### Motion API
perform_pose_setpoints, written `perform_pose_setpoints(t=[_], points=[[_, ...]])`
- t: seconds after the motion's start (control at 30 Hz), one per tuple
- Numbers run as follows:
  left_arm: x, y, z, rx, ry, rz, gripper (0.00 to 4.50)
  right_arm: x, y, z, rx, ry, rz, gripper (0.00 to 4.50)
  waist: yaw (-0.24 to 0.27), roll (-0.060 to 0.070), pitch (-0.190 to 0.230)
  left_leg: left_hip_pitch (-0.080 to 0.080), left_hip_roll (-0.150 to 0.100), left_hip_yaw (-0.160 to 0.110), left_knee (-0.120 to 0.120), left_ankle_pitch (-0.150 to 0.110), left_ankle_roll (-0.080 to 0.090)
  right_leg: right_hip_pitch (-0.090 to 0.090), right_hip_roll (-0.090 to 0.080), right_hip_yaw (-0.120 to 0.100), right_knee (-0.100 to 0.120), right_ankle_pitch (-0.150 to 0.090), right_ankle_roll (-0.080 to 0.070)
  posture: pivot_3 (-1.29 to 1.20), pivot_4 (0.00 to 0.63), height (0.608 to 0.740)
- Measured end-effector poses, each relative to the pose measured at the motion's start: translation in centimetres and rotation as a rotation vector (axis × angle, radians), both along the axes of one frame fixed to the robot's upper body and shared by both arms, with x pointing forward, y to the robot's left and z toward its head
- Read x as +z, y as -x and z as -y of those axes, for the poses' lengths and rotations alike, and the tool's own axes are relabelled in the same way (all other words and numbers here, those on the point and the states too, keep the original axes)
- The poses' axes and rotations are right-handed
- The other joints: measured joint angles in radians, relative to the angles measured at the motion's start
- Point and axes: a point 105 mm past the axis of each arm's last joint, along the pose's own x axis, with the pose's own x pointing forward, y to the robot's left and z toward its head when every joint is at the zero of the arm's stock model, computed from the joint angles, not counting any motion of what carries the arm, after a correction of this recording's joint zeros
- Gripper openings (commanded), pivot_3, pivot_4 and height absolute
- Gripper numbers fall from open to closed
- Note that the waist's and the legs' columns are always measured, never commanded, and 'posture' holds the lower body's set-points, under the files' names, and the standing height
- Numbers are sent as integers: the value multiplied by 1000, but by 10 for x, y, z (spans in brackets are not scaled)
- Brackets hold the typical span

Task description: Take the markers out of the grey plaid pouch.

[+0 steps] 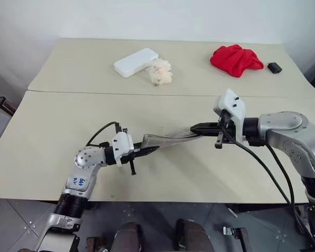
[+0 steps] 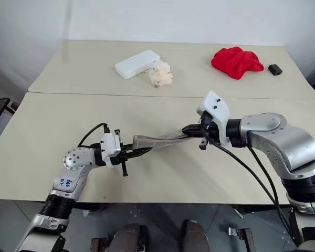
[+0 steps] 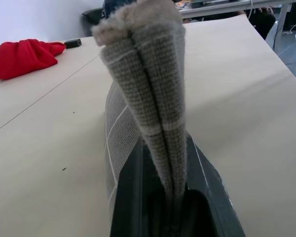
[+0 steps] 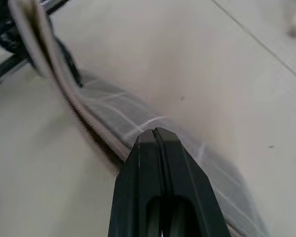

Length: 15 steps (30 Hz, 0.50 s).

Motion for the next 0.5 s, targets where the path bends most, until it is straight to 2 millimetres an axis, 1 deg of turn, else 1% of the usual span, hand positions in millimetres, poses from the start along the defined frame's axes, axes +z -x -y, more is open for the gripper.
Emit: perform_pose_setpoints(t=[0.07,0.13,0.23,0.3,0.4,0.5], points=[[2,1,1,-2,1,9,0,4,7,-3,50,-23,20,21,1,0,0,0,0,0,0,0,0,0,0,0,0,0,0,0,150,740],[2,1,1,-2,2,9,0,12,11,-6,101,-75,70,21,0,0,0,0,0,0,0,0,0,0,0,0,0,0,0,0,150,740],[2,1,1,1,2,4,0,23,17,-4,134,-137,103,21,1,0,0,0,0,0,0,0,0,0,0,0,0,0,0,0,150,740],[2,1,1,2,3,4,0,20,16,1,111,-125,84,21,1,0,0,0,0,0,0,0,0,0,0,0,0,0,0,0,150,740],[2,1,2,1,6,4,0,10,9,8,33,-109,22,21,0,0,0,0,0,0,0,0,0,0,0,0,1,0,0,0,150,740],[2,1,5,-1,11,4,0,1,8,10,-5,-86,-35,21,0,0,0,0,0,0,0,0,0,0,0,0,0,0,0,0,150,740]])
